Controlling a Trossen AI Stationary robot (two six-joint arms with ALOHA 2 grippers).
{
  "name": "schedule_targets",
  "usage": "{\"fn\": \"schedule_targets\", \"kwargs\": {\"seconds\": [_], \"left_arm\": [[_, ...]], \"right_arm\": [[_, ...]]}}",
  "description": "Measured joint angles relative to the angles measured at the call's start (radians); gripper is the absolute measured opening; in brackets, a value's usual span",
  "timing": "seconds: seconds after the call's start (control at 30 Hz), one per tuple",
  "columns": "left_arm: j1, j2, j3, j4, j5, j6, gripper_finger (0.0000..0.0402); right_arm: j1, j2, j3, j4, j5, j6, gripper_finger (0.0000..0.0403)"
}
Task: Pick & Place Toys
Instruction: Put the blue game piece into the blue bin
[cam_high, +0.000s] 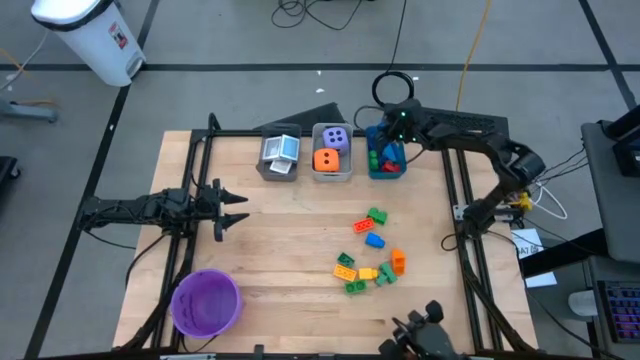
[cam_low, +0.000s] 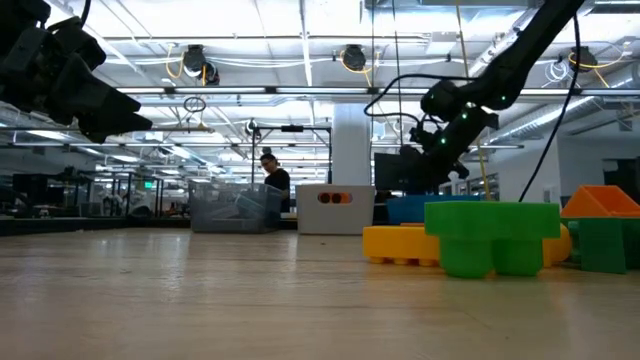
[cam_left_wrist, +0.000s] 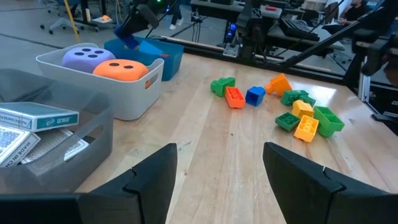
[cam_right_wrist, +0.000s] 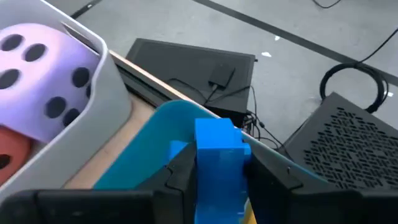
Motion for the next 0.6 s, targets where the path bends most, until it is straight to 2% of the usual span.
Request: {"fn": "schedule_targets", "kwargs": {"seconds": [0.27, 0.6], "left_arm": [[0.0, 0.0, 0.0, 0.0, 0.0, 0.0, 0.0246], [0.0, 0.0, 0.0, 0.0, 0.0, 0.0, 0.0246]], "right_arm": [[0.0, 0.038, 0.002, 0.013, 0.002, -0.005, 0.01], [0.008, 0.001, -0.001, -0.008, -0.003, -0.03, 0.0189]]}}
